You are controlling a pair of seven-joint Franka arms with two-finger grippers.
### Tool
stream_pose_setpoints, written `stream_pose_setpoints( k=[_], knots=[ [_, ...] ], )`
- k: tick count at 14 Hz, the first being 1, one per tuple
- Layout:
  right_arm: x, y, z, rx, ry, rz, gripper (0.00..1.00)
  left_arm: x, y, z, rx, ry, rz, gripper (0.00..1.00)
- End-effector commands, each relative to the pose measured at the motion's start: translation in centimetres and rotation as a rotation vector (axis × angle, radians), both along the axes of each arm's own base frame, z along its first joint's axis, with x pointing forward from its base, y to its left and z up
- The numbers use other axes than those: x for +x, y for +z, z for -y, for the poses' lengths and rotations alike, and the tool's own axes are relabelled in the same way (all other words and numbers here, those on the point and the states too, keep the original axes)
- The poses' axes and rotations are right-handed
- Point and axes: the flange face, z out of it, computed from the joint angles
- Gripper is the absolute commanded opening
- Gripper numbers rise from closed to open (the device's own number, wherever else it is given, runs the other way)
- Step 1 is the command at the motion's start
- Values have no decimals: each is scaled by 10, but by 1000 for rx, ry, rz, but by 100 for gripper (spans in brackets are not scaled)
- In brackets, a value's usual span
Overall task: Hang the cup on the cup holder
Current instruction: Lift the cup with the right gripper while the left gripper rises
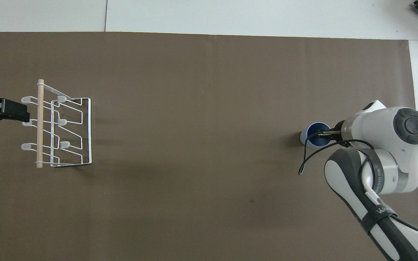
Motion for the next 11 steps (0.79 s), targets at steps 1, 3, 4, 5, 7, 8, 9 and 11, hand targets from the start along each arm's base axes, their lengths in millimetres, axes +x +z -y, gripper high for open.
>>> stream_pose_setpoints(
  k=[1,3,4,5,7,8,9,11],
  knots=[
    [2,8,-2,95,29,-30,0,-8,2,-1,-11,-4,-4,100],
    [4,12,-4,216,130,-41,0,-8,2,-1,-11,-5,-7,100],
    [3,12,-2,262,155,-41,0,-9,1,0,-10,-5,-18,100],
    [3,14,-4,297,177,-43,0,-9,1,1,-10,-8,-18,100],
    [1,21,-13,416,186,-73,0,-9,1,2,-10,-11,-12,100],
    [0,27,-16,509,191,-75,0,-9,1,2,-10,-13,-11,100],
    [-2,31,-16,607,194,-73,0,-7,2,1,-11,-14,2,100],
    [-7,42,-29,795,236,-33,0,-8,2,9,-11,-28,0,100]
  ],
)
